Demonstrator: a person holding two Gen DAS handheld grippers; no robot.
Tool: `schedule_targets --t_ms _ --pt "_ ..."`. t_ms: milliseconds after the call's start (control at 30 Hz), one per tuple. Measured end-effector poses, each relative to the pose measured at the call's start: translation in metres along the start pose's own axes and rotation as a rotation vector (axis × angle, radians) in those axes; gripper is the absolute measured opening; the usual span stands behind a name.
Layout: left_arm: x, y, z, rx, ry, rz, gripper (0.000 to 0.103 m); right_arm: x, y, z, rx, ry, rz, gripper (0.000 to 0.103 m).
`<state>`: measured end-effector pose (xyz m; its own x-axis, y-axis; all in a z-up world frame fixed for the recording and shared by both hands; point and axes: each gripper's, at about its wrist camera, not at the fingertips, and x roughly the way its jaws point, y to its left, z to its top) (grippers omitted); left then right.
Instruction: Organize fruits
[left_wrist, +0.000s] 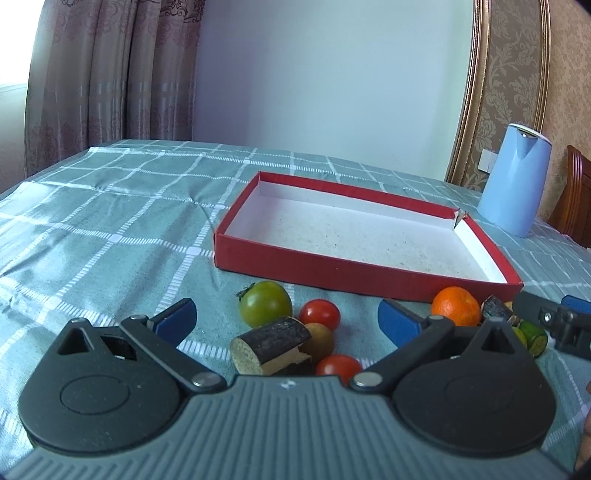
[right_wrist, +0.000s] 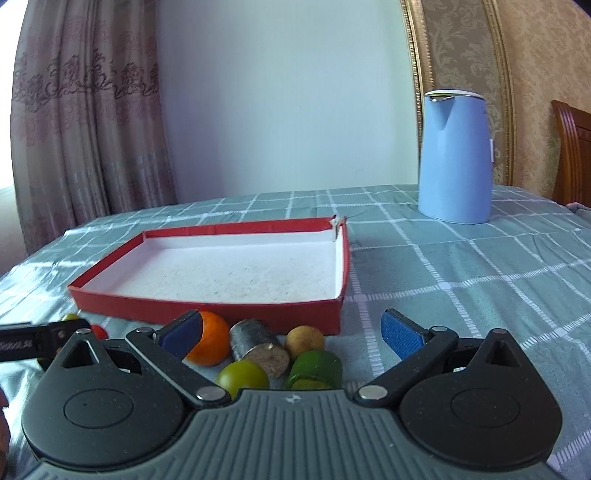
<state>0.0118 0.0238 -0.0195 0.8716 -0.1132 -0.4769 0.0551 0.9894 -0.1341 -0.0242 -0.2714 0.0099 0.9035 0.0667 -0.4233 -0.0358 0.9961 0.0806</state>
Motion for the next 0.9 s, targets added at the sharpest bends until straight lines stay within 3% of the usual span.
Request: schedule_targets --t_ms 133,900 --pt "-0.0004 0.0001 -0.0003 -0.001 -0.001 -0.003 0.103 -0.007 0.0011 -0.0023 -0.017 -0.026 0.003 0.103" --pt "-0.0001 0.0001 -0.0001 -0.005 0.005 -0.002 0.103 -0.0038 -0.001 -0.0068 -0.013 0.012 0.004 0.103"
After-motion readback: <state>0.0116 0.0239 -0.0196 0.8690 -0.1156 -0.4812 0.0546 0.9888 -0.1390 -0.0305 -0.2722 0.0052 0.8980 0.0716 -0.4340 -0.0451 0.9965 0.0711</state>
